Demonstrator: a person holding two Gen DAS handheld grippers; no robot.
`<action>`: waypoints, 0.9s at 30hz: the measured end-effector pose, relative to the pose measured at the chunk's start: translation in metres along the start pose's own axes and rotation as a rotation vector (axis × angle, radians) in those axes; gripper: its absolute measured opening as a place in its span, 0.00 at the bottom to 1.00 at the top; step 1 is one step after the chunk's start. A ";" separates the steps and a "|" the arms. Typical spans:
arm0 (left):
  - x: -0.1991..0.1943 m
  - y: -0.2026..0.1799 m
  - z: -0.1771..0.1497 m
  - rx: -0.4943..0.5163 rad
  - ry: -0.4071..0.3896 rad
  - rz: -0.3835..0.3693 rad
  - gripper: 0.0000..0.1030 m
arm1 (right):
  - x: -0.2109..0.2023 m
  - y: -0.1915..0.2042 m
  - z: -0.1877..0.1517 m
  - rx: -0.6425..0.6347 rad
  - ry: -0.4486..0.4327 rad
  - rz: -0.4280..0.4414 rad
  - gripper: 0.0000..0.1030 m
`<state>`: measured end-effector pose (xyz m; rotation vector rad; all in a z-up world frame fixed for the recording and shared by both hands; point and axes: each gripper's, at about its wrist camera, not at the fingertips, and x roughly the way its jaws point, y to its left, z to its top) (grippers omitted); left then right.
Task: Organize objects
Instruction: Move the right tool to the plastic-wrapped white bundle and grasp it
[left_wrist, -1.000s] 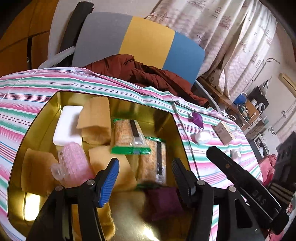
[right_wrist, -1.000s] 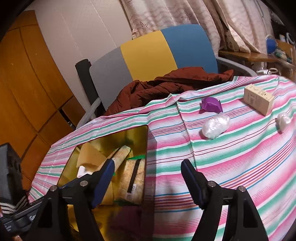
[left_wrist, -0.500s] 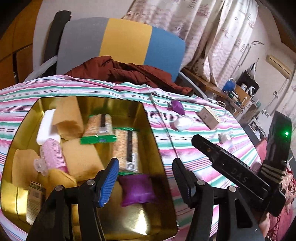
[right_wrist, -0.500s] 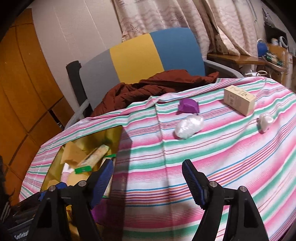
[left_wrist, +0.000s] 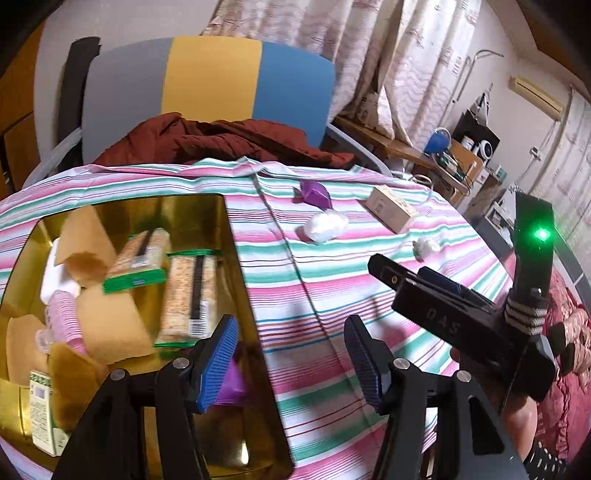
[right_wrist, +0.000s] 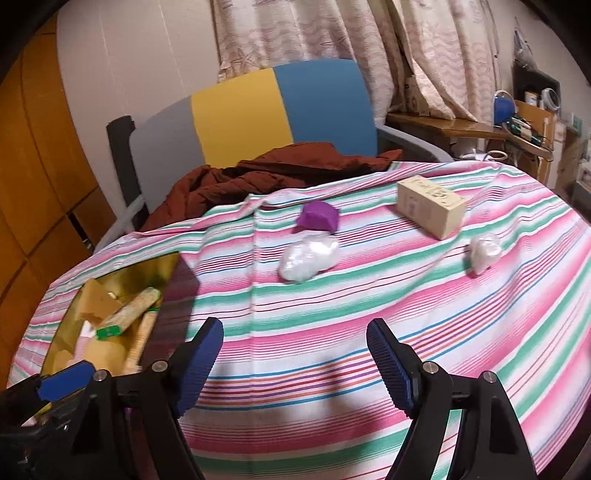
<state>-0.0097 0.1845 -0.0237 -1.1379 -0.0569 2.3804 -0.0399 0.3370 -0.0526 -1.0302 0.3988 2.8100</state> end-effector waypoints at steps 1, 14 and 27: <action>0.002 -0.004 0.000 0.007 0.004 -0.002 0.59 | 0.000 -0.004 0.000 0.005 0.001 -0.003 0.80; 0.032 -0.050 -0.001 0.117 0.087 -0.045 0.59 | 0.015 -0.059 -0.003 0.069 0.004 -0.044 0.81; 0.061 -0.071 0.002 0.160 0.155 -0.050 0.59 | 0.048 -0.179 0.038 0.277 -0.021 -0.223 0.75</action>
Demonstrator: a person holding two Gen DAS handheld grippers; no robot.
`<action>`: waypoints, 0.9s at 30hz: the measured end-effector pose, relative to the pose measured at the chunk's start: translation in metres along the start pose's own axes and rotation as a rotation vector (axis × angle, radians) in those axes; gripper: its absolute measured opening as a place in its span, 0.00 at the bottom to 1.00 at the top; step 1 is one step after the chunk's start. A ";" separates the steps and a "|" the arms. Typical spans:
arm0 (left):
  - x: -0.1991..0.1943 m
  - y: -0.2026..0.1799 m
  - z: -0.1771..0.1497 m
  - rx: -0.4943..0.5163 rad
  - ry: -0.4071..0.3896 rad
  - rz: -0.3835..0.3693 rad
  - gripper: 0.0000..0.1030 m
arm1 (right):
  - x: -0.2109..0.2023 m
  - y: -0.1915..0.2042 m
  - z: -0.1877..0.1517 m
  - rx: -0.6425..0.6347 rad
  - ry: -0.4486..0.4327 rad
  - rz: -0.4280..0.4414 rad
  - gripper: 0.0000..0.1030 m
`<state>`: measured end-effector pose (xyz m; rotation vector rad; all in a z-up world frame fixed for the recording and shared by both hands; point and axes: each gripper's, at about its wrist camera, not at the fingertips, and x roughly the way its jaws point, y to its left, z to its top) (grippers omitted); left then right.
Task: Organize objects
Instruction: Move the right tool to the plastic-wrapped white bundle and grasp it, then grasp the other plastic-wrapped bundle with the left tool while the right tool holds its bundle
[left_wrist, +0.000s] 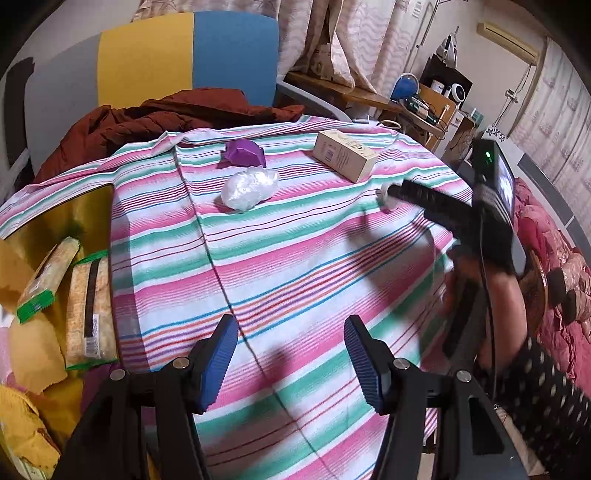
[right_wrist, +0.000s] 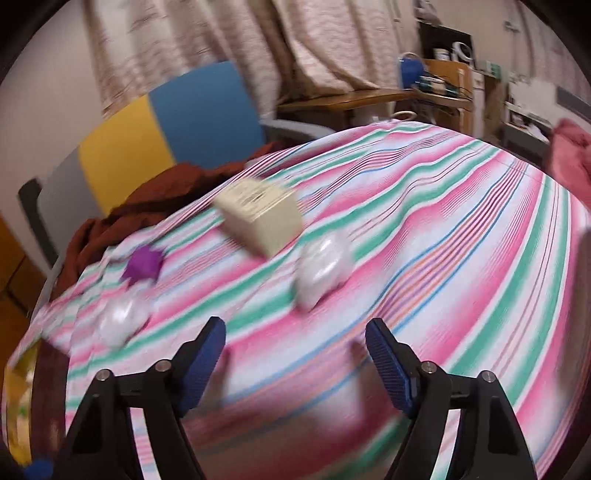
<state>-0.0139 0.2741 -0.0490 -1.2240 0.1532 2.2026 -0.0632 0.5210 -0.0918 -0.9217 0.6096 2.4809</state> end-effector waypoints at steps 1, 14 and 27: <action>0.002 0.000 0.002 0.001 0.003 0.003 0.59 | 0.007 -0.003 0.008 0.008 -0.005 -0.001 0.75; 0.046 0.019 0.062 0.012 0.024 0.108 0.59 | 0.046 0.003 0.022 -0.041 0.041 -0.004 0.39; 0.111 0.021 0.116 0.173 0.065 0.220 0.64 | 0.013 0.024 -0.027 -0.105 0.034 0.060 0.39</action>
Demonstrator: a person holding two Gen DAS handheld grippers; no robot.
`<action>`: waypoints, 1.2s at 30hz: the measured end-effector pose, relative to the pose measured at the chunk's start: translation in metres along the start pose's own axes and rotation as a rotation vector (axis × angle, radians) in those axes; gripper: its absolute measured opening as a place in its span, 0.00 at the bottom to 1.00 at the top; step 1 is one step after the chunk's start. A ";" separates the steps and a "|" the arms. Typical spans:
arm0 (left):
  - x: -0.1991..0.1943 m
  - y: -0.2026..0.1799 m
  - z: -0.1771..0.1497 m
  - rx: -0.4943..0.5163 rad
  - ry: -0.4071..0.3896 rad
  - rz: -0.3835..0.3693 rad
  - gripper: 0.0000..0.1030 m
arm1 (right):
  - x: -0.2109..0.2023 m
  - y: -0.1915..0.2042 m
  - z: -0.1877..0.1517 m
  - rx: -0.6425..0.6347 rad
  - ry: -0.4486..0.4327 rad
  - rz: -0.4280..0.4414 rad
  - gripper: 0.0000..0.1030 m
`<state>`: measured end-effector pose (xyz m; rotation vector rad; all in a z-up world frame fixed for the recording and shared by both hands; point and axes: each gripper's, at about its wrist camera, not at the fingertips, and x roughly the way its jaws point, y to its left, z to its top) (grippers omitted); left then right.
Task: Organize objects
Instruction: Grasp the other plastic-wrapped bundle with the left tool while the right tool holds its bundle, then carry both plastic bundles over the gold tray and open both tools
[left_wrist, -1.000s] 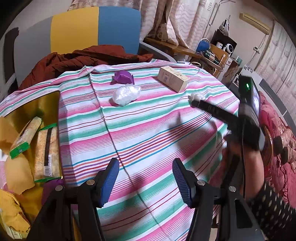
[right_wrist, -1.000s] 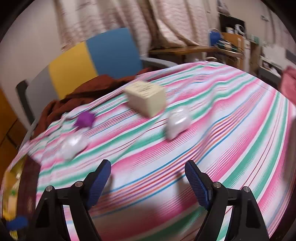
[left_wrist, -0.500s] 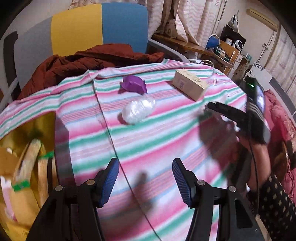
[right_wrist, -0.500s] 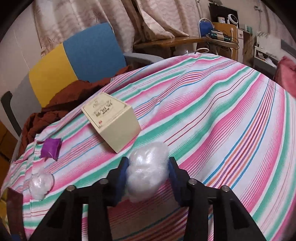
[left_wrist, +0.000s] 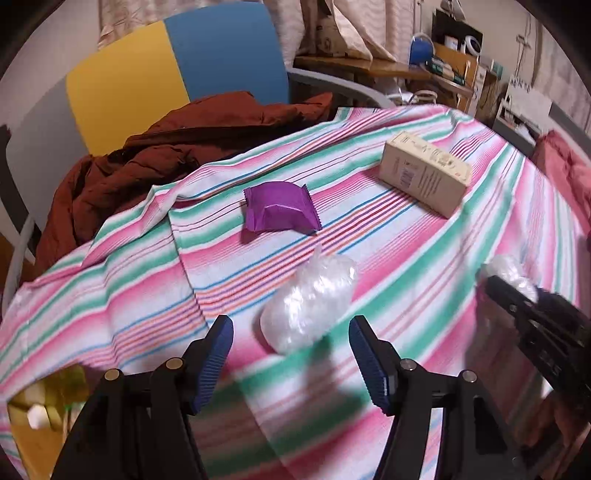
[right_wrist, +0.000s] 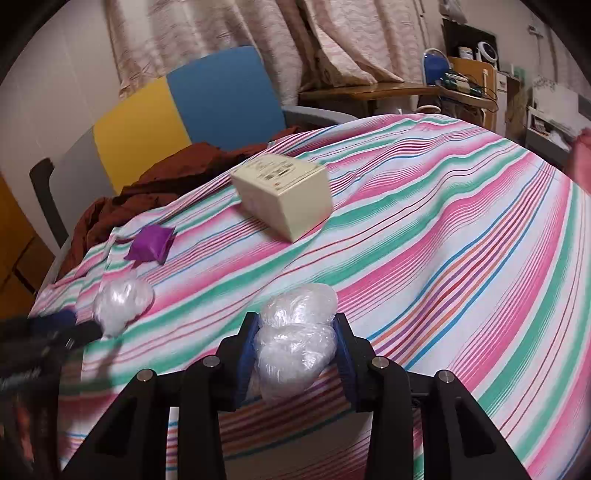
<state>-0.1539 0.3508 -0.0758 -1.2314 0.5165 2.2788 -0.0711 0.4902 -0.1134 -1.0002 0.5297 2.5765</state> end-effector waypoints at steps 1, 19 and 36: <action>0.004 -0.001 0.002 0.009 0.000 0.011 0.64 | 0.000 0.001 -0.001 -0.006 -0.001 -0.004 0.39; 0.019 -0.017 -0.021 -0.039 -0.065 -0.031 0.27 | 0.003 0.003 -0.002 -0.020 -0.022 -0.026 0.39; -0.058 -0.034 -0.083 -0.144 -0.169 -0.178 0.26 | -0.013 0.016 -0.005 -0.084 -0.112 -0.080 0.39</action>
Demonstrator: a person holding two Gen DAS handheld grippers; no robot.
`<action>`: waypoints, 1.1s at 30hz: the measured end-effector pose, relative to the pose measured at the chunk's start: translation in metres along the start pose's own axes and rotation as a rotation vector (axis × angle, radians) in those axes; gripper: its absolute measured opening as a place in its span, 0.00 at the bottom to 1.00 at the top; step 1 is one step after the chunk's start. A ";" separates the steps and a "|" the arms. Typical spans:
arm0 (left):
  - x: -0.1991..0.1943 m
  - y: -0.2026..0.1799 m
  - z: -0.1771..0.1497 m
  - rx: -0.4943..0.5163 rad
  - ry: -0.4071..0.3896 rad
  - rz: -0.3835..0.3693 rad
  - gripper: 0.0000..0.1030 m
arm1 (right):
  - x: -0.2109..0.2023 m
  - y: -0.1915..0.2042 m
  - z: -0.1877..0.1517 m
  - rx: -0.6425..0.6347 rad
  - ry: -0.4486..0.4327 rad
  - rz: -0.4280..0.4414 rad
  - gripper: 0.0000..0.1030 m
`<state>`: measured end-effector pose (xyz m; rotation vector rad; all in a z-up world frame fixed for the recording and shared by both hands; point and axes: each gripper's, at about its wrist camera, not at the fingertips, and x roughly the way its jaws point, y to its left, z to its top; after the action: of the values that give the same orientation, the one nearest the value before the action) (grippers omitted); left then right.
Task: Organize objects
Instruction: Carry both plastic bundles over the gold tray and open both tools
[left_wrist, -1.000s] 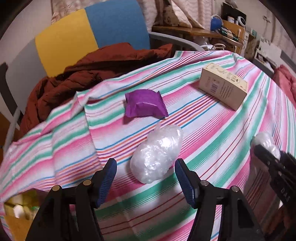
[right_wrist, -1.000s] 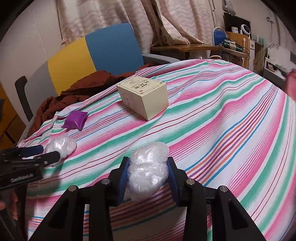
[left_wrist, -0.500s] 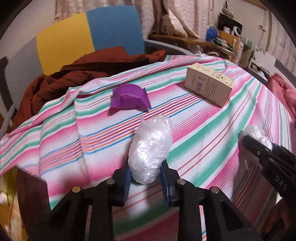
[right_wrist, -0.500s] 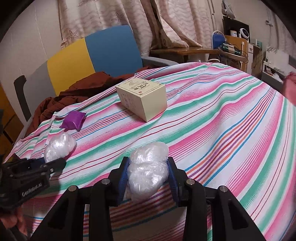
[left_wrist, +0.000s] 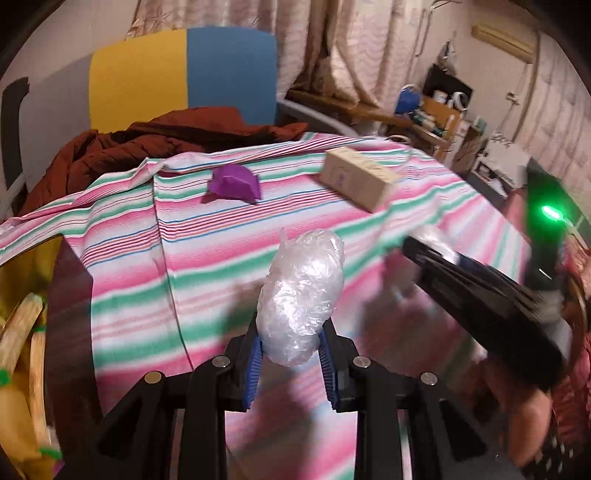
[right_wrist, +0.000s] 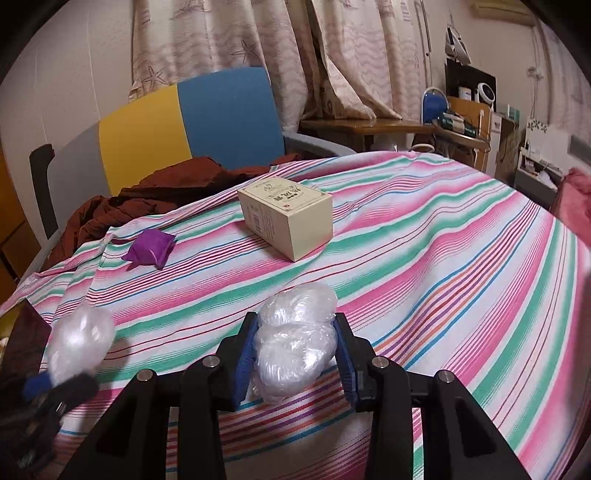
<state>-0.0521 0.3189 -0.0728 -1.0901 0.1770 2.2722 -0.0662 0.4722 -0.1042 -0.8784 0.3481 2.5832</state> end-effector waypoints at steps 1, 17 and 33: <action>-0.006 -0.002 -0.004 0.008 -0.005 -0.008 0.26 | -0.001 0.001 0.000 -0.003 -0.003 -0.002 0.39; -0.108 0.032 -0.061 -0.008 -0.117 -0.035 0.26 | -0.043 0.022 -0.015 -0.063 -0.016 0.068 0.39; -0.157 0.101 -0.095 -0.153 -0.162 0.053 0.27 | -0.128 0.100 -0.027 -0.098 0.000 0.372 0.39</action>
<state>0.0277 0.1297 -0.0319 -0.9814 -0.0350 2.4417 -0.0022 0.3378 -0.0345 -0.9206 0.4231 2.9628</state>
